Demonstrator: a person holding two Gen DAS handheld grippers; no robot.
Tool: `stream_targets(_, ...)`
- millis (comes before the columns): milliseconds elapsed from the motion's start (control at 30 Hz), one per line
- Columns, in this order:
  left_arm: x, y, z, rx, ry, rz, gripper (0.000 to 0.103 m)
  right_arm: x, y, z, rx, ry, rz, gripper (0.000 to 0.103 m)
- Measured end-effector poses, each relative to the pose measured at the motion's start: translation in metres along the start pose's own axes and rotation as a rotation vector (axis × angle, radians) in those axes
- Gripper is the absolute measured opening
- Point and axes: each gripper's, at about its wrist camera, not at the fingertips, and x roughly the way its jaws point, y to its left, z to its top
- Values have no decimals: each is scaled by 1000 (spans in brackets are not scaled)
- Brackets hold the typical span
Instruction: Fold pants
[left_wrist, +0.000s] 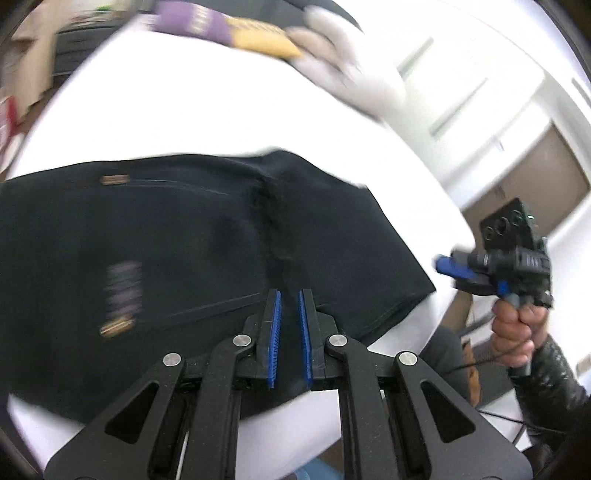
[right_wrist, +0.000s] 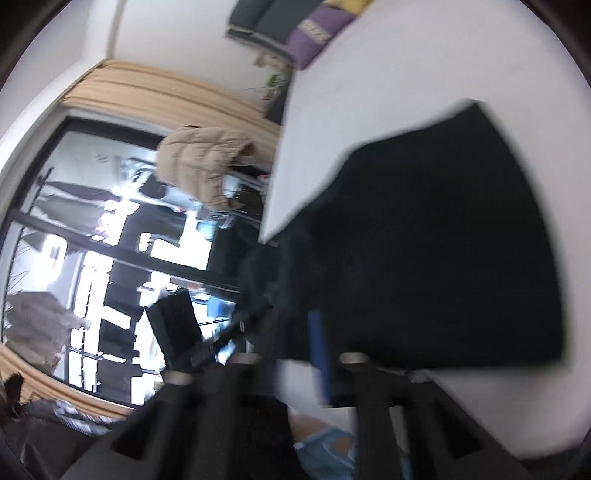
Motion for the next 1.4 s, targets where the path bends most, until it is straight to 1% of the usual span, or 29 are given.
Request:
stream_targets(33,-15,12,-1,-51,-16,6,9,14,5,8,4,-2,17,69)
stream_targets(67,-33,32,-9,-131,-42,13,12,28,9,15,4,0,32,68)
stream_targets(100,-45,44,-14,-180,-62,23,15,45,14,21,-5,12,44,66)
stream_targets(133,-60,60,-23,-250,-90,42,19,59,20,24,-22,23,43,56)
stream_targets(167,-70,70,-29,-299,-111,49,28,75,26,26,-37,42,39,44)
stream_targets(200,-80,82,-36,-356,-134,47,36,94,30,28,-40,80,29,38)
stream_targets(233,-88,92,-42,-411,-155,45,64,108,31,28,-40,109,8,31)
stream_targets(267,-97,104,-49,-483,-188,32,81,122,32,29,-43,138,-24,26)
stream_targets(300,-102,111,-53,-521,-208,29,83,134,32,31,-46,165,-48,23)
stream_targets(333,-105,117,-57,-560,-216,28,83,140,31,33,-47,179,-60,16)
stream_targets(367,-107,124,-60,-598,-215,16,83,144,29,37,-48,187,-79,14)
stream_targets(467,-102,133,-64,-653,-202,-30,83,142,18,52,-26,190,-102,14)
stream_targets(533,-92,137,-67,-690,-174,-75,83,140,13,59,-13,188,-118,14)
stream_targets(600,-86,143,-72,-729,-156,-91,83,139,3,66,8,194,-112,14)
stream_targets(667,-84,149,-74,-746,-170,-104,83,142,-4,67,20,206,-137,14)
stream_targets(733,-76,156,-75,-763,-177,-112,83,149,-16,63,44,237,-166,14)
stream_targets(767,-75,161,-76,-792,-184,-123,83,156,-26,62,59,260,-202,8)
stream_targets(800,-73,163,-77,-806,-190,-128,83,160,-31,60,72,269,-216,0)
stream_targets(900,-69,170,-75,-819,-202,-144,82,164,-43,58,121,263,-208,0)
stream_targets(933,-64,171,-70,-830,-209,-151,81,163,-43,58,122,264,-213,0)
stream_targets(1000,-61,177,-69,-855,-218,-151,70,165,-39,58,101,272,-245,0)
stream_targets(1067,-58,185,-66,-875,-211,-153,36,167,-35,57,93,274,-271,0)
stream_targets(1100,-55,190,-66,-891,-204,-166,30,167,-34,56,91,273,-284,0)
stream_targets(1167,-51,192,-65,-894,-200,-167,25,169,-30,56,77,270,-309,0)
stream_targets(1200,-51,190,-63,-877,-200,-157,24,171,-26,55,60,270,-330,0)
stream_targets(1233,-52,188,-61,-858,-202,-153,20,172,-24,55,48,270,-346,0)
stream_targets(1267,-54,184,-57,-829,-206,-143,16,174,-20,54,35,270,-372,0)
stream_targets(1333,-60,172,-45,-751,-220,-119,13,178,-16,55,26,269,-399,0)
stream_targets(1400,-69,153,-27,-646,-238,-89,13,180,-15,54,16,263,-418,0)
